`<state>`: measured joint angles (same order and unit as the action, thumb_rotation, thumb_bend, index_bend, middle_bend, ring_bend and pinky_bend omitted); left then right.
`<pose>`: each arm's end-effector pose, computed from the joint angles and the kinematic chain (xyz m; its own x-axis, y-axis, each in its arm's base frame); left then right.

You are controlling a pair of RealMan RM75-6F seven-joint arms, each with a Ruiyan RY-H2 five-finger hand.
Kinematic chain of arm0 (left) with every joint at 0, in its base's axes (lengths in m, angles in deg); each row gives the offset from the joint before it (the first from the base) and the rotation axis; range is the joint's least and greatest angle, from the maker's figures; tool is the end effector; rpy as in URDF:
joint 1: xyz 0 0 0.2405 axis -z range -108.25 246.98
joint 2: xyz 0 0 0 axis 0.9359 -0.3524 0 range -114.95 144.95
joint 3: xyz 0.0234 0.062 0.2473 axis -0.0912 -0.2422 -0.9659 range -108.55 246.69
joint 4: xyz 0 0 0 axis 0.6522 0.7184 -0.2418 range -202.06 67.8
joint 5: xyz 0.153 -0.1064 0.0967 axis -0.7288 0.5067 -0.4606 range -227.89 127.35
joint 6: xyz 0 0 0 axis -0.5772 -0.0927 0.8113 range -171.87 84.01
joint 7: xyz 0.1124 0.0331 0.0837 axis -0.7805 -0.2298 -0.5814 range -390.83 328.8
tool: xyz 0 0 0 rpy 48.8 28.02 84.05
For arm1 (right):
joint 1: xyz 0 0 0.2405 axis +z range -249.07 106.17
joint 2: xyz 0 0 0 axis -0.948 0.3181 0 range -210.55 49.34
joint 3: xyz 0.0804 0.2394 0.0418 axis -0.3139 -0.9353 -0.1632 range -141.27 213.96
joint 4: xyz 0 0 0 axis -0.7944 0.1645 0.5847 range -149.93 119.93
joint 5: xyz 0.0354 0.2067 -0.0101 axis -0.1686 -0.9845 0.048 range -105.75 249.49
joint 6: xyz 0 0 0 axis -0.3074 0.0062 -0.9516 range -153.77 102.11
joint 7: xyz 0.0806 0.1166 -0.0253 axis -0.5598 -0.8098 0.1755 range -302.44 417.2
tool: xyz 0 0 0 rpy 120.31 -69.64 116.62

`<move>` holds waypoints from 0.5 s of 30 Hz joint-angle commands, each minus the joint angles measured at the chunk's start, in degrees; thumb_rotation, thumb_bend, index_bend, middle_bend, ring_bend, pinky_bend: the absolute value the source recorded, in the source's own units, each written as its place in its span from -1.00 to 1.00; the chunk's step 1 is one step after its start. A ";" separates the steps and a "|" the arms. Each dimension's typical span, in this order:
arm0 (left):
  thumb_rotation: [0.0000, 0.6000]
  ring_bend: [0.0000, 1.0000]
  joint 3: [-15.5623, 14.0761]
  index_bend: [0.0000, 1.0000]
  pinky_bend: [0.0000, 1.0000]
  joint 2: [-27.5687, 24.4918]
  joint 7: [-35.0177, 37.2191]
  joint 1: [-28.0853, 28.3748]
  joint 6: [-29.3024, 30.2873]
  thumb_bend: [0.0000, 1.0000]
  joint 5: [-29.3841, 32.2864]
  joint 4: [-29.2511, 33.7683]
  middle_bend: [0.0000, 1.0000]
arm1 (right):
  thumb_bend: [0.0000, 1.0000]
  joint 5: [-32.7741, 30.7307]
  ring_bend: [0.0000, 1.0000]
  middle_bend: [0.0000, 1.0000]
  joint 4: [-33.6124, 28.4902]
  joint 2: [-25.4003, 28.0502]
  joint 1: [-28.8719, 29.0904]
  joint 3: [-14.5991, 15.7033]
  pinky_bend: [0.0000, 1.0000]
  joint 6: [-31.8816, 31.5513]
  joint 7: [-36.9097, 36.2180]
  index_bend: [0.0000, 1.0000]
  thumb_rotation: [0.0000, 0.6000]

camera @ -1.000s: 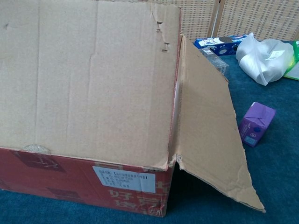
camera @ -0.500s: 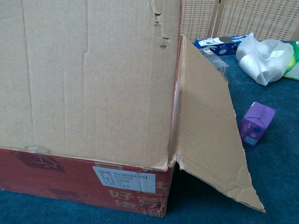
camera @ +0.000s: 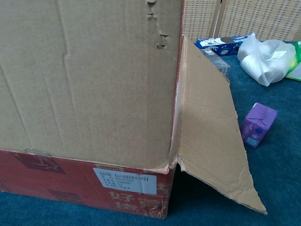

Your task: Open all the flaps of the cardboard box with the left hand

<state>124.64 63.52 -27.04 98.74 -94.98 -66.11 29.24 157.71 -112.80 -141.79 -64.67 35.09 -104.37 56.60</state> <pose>-0.0761 0.2943 0.1768 -0.2031 0.9772 0.0613 0.8876 0.1574 0.4329 -0.2984 -0.1825 0.1476 0.3457 -0.1361 0.9284 -0.9383 -0.0391 0.3437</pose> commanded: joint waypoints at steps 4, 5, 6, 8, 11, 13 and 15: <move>-0.55 -0.34 2.19 -0.08 0.18 0.91 -2.89 -1.62 -5.15 -1.00 1.87 0.05 -0.10 | -1.00 -0.03 -1.00 -1.00 0.04 -0.11 0.03 0.02 -0.70 0.08 0.22 -1.00 1.00; -0.55 -0.34 2.34 -0.08 0.18 0.79 -3.22 -1.72 -5.36 -1.00 1.69 0.42 -0.10 | -1.00 -0.04 -1.00 -1.00 0.06 -0.13 0.04 0.01 -0.70 0.09 0.24 -1.00 1.00; -0.56 -0.34 2.45 -0.08 0.18 0.63 -3.55 -1.88 -5.46 -1.00 1.45 0.93 -0.10 | -1.00 -0.07 -1.00 -1.00 0.08 -0.15 0.06 0.00 -0.70 0.13 0.26 -1.00 1.00; -0.56 -0.34 2.33 -0.08 0.18 0.35 -4.22 -2.09 -5.70 -1.00 0.66 2.25 -0.10 | -1.00 -0.13 -1.00 -1.00 0.11 -0.16 0.08 -0.01 -0.70 0.17 0.27 -1.00 1.00; -0.55 -0.34 1.94 -0.08 0.18 0.26 -4.96 -2.38 -5.24 -1.00 -0.13 3.93 -0.10 | -1.00 -0.08 -1.00 -1.00 0.09 -0.16 0.07 0.01 -0.70 0.12 0.28 -1.00 1.00; -0.55 -0.34 1.28 -0.08 0.18 0.44 -5.22 -2.39 -4.82 -1.00 -0.68 4.98 -0.10 | -1.00 -0.07 -1.00 -1.00 0.11 -0.16 0.06 0.01 -0.70 0.10 0.23 -1.00 1.00; -0.56 -0.34 0.63 -0.08 0.18 0.66 -5.23 -2.15 -4.42 -1.00 -1.14 5.59 -0.10 | -1.00 -0.08 -1.00 -1.00 0.09 -0.12 0.05 0.00 -0.70 0.08 0.14 -1.00 1.00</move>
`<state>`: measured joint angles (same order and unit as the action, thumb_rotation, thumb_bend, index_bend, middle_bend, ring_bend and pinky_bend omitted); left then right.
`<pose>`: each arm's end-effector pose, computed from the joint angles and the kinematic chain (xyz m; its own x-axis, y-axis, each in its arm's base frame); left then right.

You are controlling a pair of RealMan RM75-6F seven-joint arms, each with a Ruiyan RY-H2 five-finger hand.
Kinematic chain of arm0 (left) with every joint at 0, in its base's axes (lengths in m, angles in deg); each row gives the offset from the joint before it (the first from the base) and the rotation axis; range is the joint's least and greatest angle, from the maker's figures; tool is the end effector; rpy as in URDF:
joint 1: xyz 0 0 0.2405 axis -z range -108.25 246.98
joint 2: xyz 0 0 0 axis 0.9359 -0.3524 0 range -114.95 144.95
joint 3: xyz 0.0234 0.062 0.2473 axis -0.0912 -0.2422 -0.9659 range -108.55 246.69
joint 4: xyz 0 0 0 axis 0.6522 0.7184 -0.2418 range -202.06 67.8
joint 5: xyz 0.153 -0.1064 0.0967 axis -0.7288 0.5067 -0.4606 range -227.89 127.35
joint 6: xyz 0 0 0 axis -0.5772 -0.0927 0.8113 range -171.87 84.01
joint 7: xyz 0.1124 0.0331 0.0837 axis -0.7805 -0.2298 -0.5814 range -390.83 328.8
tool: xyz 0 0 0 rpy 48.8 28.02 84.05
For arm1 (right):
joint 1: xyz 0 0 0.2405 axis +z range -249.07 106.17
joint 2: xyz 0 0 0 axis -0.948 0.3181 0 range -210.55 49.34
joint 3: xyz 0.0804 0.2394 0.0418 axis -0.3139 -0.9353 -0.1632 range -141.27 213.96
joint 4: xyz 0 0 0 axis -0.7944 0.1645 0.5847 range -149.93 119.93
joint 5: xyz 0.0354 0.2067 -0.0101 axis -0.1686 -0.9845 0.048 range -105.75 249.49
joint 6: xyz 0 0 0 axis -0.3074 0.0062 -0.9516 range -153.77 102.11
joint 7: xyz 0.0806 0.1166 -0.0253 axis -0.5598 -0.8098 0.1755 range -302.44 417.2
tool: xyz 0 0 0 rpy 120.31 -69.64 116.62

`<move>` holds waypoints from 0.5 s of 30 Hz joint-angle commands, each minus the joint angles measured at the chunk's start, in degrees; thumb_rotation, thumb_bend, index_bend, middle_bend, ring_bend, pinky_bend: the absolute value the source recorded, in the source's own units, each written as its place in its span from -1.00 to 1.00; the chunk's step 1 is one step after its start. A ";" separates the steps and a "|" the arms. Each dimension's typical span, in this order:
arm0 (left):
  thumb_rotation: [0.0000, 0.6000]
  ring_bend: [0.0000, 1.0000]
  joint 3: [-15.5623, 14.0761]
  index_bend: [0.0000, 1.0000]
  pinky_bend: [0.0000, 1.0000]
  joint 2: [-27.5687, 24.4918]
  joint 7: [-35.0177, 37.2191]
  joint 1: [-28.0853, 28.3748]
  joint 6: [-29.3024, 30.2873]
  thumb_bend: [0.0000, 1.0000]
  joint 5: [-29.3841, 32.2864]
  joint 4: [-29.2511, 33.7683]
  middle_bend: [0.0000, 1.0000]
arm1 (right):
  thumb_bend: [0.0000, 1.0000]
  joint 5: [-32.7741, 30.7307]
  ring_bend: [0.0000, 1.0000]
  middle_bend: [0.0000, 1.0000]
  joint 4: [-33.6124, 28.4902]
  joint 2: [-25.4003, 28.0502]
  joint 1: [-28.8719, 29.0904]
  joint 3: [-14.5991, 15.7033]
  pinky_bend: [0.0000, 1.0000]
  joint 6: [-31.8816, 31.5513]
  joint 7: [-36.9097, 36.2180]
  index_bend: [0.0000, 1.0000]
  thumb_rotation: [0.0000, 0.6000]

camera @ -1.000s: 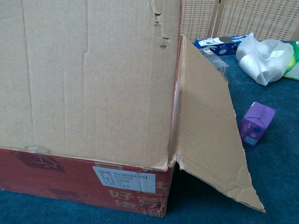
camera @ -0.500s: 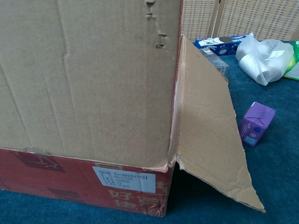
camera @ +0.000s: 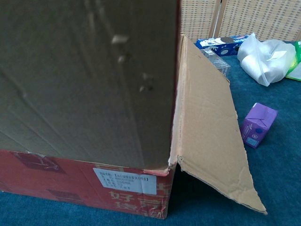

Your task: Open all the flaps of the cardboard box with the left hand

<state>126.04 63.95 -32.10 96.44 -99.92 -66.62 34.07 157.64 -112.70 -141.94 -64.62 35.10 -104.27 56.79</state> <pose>-0.0669 0.2610 0.1686 -0.0547 0.9981 -0.0291 0.8917 0.0619 0.4484 -0.2987 -0.1827 0.1467 0.3479 -0.1376 0.9274 -0.9375 -0.0391 0.3459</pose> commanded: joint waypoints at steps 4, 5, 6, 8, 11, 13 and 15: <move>-0.56 -0.34 -2.35 -0.08 0.18 0.71 -0.03 1.04 1.81 -1.00 -1.97 1.65 -0.10 | -1.00 0.03 -1.00 -1.00 -0.07 0.15 -0.05 -0.05 -0.70 -0.16 -0.26 -1.00 1.00; -0.55 -0.34 -2.66 -0.08 0.18 0.76 0.05 1.23 2.12 -1.00 -2.27 1.75 -0.10 | -1.00 0.02 -1.00 -1.00 -0.07 0.17 -0.06 -0.05 -0.70 -0.17 -0.31 -1.00 1.00; -0.55 -0.34 -3.05 -0.08 0.18 0.81 0.20 1.49 2.56 -1.00 -2.61 1.85 -0.10 | -1.00 0.01 -1.00 -1.00 -0.07 0.20 -0.07 -0.06 -0.70 -0.18 -0.39 -1.00 1.00; -0.55 -0.34 -3.87 -0.08 0.18 0.95 0.54 2.00 3.50 -1.00 -3.25 1.97 -0.10 | -1.00 -0.07 -1.00 -1.00 -0.05 0.24 -0.04 -0.09 -0.70 -0.11 -0.52 -1.00 1.00; -0.54 -0.34 -4.68 -0.08 0.18 1.11 0.78 2.43 4.05 -1.00 -3.76 2.03 -0.10 | -1.00 -0.07 -1.00 -1.00 -0.03 0.26 -0.02 -0.09 -0.70 -0.06 -0.61 -1.00 1.00; -0.55 -0.34 -5.20 -0.08 0.18 1.32 0.81 2.69 4.23 -1.00 -4.00 2.08 -0.10 | -1.00 -0.08 -1.00 -1.00 -0.02 0.27 0.00 -0.11 -0.70 -0.05 -0.60 -1.00 1.00; -0.57 -0.34 -5.81 -0.08 0.18 1.56 0.72 2.95 4.46 -1.00 -4.42 2.13 -0.10 | -1.00 -0.11 -1.00 -1.00 -0.01 0.25 -0.01 -0.09 -0.70 -0.03 -0.57 -1.00 1.00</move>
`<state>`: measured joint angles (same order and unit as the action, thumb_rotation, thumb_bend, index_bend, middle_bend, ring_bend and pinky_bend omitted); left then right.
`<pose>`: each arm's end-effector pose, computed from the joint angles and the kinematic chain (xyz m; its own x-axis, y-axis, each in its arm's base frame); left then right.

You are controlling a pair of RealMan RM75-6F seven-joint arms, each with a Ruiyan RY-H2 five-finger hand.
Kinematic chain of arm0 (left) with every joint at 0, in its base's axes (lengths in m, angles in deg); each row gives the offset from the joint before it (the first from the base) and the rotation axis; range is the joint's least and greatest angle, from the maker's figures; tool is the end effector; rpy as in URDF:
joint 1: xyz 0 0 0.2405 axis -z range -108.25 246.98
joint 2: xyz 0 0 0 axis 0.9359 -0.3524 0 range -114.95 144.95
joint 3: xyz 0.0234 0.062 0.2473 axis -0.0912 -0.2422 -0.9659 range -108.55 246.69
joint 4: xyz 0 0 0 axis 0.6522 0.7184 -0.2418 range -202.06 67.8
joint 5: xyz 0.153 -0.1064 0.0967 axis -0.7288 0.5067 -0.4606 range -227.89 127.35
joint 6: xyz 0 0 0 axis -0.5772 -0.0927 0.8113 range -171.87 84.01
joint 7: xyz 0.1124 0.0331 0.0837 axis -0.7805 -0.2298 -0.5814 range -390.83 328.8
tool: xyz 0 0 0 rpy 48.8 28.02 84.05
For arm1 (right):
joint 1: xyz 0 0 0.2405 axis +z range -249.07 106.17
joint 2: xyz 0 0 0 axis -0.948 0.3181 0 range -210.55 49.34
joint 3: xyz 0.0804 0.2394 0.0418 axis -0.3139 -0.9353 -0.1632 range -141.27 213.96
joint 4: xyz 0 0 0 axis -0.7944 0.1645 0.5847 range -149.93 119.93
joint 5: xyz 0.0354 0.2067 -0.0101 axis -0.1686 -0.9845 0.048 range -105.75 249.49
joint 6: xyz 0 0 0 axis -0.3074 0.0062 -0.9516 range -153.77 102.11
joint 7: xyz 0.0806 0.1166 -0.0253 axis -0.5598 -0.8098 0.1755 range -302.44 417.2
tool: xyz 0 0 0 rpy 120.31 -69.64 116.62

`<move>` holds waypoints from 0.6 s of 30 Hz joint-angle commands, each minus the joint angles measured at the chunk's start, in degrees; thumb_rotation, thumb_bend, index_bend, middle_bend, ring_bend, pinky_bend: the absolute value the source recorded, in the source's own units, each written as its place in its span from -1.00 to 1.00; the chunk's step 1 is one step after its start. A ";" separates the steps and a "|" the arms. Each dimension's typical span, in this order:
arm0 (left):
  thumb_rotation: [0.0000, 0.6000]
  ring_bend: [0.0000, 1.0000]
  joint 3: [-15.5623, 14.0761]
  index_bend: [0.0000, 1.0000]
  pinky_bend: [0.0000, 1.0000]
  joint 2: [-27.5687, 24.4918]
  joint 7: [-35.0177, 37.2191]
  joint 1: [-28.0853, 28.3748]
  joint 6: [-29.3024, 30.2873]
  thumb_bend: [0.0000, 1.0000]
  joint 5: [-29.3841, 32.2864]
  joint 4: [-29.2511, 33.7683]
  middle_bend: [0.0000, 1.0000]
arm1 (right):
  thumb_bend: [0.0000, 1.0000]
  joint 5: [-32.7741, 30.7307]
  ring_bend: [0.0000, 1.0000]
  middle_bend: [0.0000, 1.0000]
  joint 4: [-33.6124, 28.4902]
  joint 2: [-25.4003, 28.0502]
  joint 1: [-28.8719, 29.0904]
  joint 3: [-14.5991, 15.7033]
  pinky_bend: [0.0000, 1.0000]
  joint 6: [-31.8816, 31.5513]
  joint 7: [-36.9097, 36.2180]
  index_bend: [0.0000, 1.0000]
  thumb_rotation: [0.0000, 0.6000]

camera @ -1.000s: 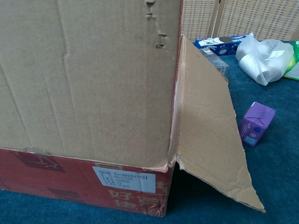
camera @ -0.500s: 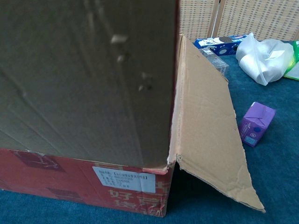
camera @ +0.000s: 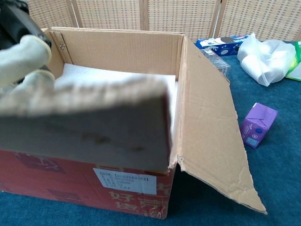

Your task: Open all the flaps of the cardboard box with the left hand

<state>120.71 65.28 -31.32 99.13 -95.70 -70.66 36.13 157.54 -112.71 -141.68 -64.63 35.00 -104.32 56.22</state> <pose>-0.0735 0.2548 0.1432 -0.0512 0.9974 -0.0508 0.9196 0.0669 0.3871 -0.2991 -0.1831 0.1486 0.3422 -0.1350 0.9299 -0.9395 -0.0359 0.3405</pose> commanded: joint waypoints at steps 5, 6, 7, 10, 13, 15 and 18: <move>-0.56 -0.34 -2.52 -0.08 0.18 0.96 0.40 1.38 1.95 -1.00 -1.80 0.05 -0.10 | -1.00 0.00 -1.00 -1.00 -0.05 -0.01 0.00 0.03 -0.70 0.03 -0.01 -1.00 1.00; -0.55 -0.34 -2.83 -0.08 0.18 1.12 0.48 1.54 1.94 -1.00 -1.90 0.03 -0.10 | -1.00 -0.01 -1.00 -1.00 -0.04 0.01 -0.01 0.01 -0.70 0.00 -0.02 -1.00 1.00; -0.56 -0.34 -3.23 -0.08 0.18 1.35 0.50 1.72 1.88 -1.00 -2.01 0.04 -0.10 | -1.00 -0.03 -1.00 -1.00 -0.03 0.01 -0.01 -0.01 -0.70 -0.02 -0.03 -1.00 1.00; -0.55 -0.34 -4.08 -0.08 0.18 1.83 0.36 2.08 1.79 -1.00 -2.34 0.19 -0.10 | -1.00 -0.04 -1.00 -1.00 0.00 0.03 -0.01 0.00 -0.70 0.01 -0.07 -1.00 1.00; -0.55 -0.35 -4.81 -0.08 0.17 2.01 0.36 2.50 2.57 -1.00 -3.00 0.49 -0.10 | -1.00 0.10 -1.00 -1.00 -0.02 0.04 0.01 0.04 -0.70 0.01 -0.05 -1.00 1.00; -0.56 -0.37 -4.87 -0.09 0.12 1.92 0.13 2.57 3.84 -1.00 -3.50 0.67 -0.11 | -1.00 0.13 -1.00 -1.00 -0.08 0.07 -0.02 0.02 -0.70 -0.09 -0.11 -1.00 1.00; -0.59 -0.40 -4.28 -0.10 0.03 1.31 -1.54 1.84 8.18 -1.00 -5.34 1.83 -0.13 | -1.00 0.08 -1.00 -1.00 -0.13 0.18 -0.08 -0.02 -0.70 -0.20 -0.29 -1.00 1.00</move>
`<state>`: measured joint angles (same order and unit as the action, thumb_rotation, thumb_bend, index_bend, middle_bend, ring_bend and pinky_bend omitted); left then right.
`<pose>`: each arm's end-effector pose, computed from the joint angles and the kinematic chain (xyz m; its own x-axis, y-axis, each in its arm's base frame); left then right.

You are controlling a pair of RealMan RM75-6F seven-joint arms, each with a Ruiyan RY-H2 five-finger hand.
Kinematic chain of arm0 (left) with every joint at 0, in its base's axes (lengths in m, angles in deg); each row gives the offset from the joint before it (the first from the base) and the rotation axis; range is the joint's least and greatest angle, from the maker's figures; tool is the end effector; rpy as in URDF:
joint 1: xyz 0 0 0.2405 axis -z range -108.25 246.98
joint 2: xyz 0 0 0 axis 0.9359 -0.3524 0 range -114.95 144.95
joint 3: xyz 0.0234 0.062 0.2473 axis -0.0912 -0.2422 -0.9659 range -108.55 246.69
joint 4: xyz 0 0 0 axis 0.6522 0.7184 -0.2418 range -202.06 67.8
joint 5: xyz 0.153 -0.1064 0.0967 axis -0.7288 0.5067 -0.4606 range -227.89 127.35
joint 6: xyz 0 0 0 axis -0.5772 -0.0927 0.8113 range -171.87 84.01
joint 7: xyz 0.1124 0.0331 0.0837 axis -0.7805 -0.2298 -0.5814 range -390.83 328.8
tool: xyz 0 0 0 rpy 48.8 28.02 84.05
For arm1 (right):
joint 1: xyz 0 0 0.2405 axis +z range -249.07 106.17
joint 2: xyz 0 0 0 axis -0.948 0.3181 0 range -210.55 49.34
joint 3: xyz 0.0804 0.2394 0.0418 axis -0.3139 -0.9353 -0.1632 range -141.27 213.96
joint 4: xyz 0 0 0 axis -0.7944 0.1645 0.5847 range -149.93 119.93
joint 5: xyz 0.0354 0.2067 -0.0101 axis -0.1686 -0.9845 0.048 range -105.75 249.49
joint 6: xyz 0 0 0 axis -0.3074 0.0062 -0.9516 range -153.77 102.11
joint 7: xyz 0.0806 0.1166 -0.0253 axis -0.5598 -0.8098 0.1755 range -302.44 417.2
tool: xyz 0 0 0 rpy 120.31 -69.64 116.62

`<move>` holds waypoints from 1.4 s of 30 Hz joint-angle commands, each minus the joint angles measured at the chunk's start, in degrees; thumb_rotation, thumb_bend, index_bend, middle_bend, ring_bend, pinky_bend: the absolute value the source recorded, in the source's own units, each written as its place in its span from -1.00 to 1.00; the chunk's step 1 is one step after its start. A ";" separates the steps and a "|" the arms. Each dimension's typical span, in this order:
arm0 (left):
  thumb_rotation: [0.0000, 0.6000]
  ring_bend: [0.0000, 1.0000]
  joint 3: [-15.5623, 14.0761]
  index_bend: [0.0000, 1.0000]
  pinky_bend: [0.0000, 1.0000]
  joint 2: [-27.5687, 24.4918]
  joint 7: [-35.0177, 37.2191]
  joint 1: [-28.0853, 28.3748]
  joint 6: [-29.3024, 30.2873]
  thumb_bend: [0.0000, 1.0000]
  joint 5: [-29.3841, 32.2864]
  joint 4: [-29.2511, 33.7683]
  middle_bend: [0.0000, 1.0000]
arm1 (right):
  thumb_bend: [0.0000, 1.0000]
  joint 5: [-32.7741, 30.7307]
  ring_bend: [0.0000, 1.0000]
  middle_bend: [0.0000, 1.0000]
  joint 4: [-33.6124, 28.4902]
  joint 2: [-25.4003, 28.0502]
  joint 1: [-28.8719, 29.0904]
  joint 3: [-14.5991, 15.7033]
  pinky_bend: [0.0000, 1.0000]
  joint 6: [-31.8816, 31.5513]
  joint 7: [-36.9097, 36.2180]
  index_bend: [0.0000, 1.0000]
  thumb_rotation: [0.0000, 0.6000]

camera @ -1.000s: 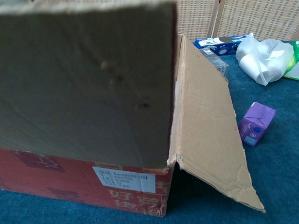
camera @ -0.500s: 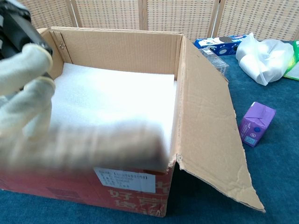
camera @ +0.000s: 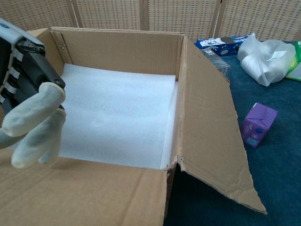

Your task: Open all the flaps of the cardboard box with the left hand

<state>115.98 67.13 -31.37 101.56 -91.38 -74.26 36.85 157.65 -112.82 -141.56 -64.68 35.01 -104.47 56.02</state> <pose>-0.0813 0.2535 0.1213 -0.0419 0.9980 -0.0466 0.9396 0.0552 0.3378 -0.2987 -0.1829 0.1493 0.3393 -0.1330 0.9312 -0.9406 -0.0366 0.3375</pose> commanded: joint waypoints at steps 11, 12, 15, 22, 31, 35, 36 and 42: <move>-0.62 -0.85 3.79 -0.29 -0.44 -1.71 -9.96 -11.69 38.90 -1.00 -13.92 12.90 -0.79 | -1.00 0.22 -1.00 -1.00 -0.17 0.21 -0.04 0.07 -0.70 -0.11 -0.14 -1.00 1.00; -0.64 -0.90 4.10 -0.34 -0.49 -1.51 -10.26 -12.52 40.95 -1.00 -14.76 13.29 -0.86 | -1.00 0.23 -1.00 -1.00 -0.19 0.22 -0.05 0.06 -0.70 -0.14 -0.15 -1.00 1.00; -0.60 -1.00 7.18 -0.55 -0.65 0.77 -13.01 -17.93 53.57 -1.00 -21.54 14.60 -0.99 | -1.00 0.33 -1.00 -1.00 -0.22 0.15 -0.02 0.14 -0.70 -0.06 0.09 -1.00 1.00; 0.18 -1.00 9.18 -0.84 -0.97 7.82 -11.45 -25.28 67.00 -1.00 -39.24 15.37 -1.00 | -1.00 0.35 -1.00 -1.00 -0.23 -0.06 0.00 0.22 -0.70 0.03 0.51 -1.00 1.00; 0.41 -1.00 7.36 -0.86 -1.00 6.96 0.81 -27.79 75.20 -1.00 -57.69 11.10 -1.00 | -1.00 0.36 -1.00 -1.00 -0.24 -0.29 0.01 0.32 -0.70 0.13 1.00 -1.00 1.00; 0.61 -1.00 4.10 -0.90 -1.00 4.48 5.56 -28.22 81.02 -1.00 -66.55 8.09 -1.00 | -1.00 0.33 -1.00 -1.00 -0.30 -0.28 -0.01 0.27 -0.70 0.03 1.02 -1.00 1.00; 0.68 -1.00 2.87 -0.92 -1.00 3.80 6.91 -28.34 83.01 -1.00 -69.01 7.08 -1.00 | -1.00 0.31 -1.00 -1.00 -0.31 -0.26 -0.01 0.27 -0.70 0.04 0.99 -1.00 1.00; 1.00 -1.00 -4.81 -0.96 -1.00 1.74 15.45 -29.03 96.87 -1.00 -80.22 -0.73 -1.00 | -1.00 0.32 -1.00 -1.00 -0.46 -0.07 -0.15 0.18 -0.70 -0.32 0.86 -1.00 1.00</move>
<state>116.08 70.57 -21.24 73.26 -1.91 -149.13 41.23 157.96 -113.24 -141.66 -64.81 35.20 -104.75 56.89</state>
